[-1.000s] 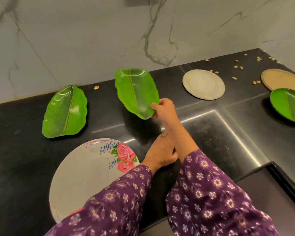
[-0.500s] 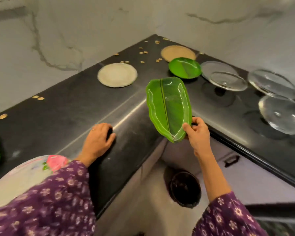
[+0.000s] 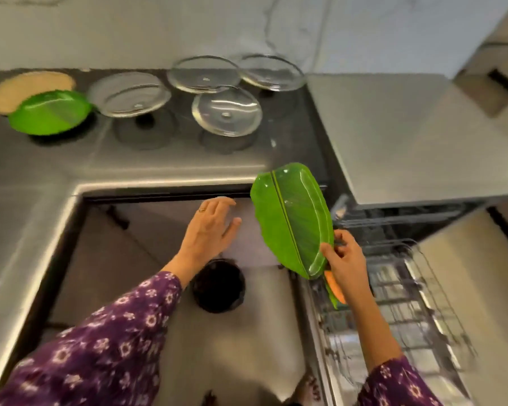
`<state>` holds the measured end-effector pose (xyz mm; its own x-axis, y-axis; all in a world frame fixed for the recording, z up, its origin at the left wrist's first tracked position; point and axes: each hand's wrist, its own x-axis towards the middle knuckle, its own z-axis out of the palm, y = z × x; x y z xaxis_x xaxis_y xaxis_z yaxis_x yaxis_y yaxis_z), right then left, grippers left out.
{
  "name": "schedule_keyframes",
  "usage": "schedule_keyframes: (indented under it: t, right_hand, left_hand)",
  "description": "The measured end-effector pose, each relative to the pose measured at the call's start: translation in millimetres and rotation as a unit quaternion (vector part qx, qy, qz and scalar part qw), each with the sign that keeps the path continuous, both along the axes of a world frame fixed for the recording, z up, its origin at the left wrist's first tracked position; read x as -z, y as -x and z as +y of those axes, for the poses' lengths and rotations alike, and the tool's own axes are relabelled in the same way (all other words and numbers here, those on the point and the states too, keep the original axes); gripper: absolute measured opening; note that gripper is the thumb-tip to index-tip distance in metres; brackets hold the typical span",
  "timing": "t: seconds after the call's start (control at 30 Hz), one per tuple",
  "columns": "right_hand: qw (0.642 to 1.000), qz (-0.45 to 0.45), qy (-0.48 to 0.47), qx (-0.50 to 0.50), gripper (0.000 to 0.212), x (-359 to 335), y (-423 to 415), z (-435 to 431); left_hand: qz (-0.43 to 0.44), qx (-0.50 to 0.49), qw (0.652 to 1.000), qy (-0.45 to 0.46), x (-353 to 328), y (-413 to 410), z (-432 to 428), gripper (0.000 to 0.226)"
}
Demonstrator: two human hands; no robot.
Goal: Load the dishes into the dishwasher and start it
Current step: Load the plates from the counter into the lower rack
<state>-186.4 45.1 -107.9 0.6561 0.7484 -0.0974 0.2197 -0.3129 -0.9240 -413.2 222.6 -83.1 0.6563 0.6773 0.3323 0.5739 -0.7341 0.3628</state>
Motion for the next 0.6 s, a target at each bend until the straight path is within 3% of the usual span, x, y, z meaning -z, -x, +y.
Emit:
schedule_keyframes:
  t: [0.13, 0.33, 0.6]
  right_hand:
    - [0.990, -0.066, 0.087, 0.092, 0.010, 35.0, -69.7, -104.2]
    - [0.949, -0.112, 0.214, 0.203, 0.016, 89.2, -143.7, -202.0]
    - [0.901, -0.141, 0.392, 0.121, 0.020, 157.1, -244.9, -197.7]
  left_hand:
    - [0.047, 0.132, 0.990, 0.000, 6.5, -110.3, -31.4, 0.041]
    - [0.091, 0.305, 0.946, -0.066, 17.1, -254.5, -62.1, 0.039]
    - [0.127, 0.434, 0.871, -0.189, 17.8, -421.9, -61.8, 0.037]
